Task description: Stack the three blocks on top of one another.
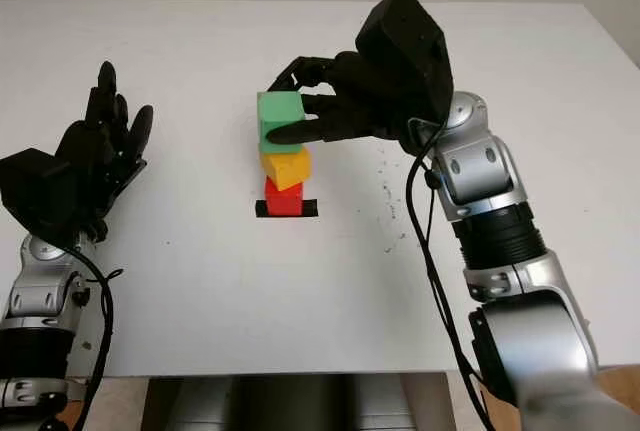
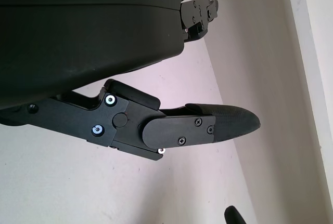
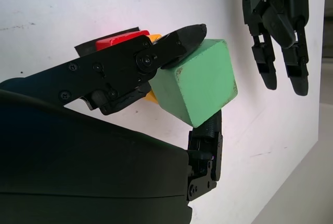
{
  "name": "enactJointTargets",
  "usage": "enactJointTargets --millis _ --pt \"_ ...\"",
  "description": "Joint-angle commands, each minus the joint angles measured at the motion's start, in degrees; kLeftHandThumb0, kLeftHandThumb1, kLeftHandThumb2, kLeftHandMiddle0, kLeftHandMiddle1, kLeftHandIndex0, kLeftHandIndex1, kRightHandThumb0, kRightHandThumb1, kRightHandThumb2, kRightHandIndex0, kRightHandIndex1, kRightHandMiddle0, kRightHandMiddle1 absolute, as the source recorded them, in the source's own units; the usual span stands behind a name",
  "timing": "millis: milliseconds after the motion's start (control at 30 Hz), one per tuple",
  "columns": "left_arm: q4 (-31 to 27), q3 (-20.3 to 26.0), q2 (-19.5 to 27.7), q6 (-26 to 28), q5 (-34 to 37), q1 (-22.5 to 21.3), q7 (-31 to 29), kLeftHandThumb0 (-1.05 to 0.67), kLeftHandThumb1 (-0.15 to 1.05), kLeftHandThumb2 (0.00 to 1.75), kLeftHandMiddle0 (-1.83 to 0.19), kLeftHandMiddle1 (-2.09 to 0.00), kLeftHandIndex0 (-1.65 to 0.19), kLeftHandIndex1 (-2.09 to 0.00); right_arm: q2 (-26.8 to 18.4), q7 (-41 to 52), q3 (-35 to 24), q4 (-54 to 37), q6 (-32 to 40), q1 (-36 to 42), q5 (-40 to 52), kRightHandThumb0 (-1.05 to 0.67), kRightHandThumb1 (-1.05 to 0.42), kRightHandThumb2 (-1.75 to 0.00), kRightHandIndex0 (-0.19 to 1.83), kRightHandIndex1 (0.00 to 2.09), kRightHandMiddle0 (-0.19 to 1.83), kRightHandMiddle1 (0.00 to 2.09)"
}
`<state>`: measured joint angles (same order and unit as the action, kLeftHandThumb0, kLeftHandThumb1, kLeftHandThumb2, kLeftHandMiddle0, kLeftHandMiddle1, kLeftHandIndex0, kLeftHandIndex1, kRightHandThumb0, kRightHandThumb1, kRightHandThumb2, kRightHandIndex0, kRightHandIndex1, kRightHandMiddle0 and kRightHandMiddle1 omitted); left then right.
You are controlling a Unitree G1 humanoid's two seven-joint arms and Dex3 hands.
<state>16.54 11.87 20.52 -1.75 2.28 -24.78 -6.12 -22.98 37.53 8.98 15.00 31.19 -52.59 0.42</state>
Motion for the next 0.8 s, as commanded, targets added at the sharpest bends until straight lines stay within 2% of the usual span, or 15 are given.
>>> enactJointTargets --millis 0,767 --pt "-1.0 0.1 0.3 0.2 0.1 0.7 -0.2 -0.73 1.05 0.46 0.19 -0.02 0.19 -0.01 -0.4 0.1 -0.1 -0.3 -0.9 0.3 -0.1 -0.43 -0.99 -0.05 0.19 0.06 0.22 1.77" --pt "-1.0 0.3 0.4 0.7 0.1 0.6 -0.3 -0.75 1.05 0.46 0.19 -0.03 0.19 -0.01 -0.6 1.0 -0.2 0.0 0.0 1.0 0.2 -0.47 -0.98 -0.05 0.2 0.06 0.22 1.75"
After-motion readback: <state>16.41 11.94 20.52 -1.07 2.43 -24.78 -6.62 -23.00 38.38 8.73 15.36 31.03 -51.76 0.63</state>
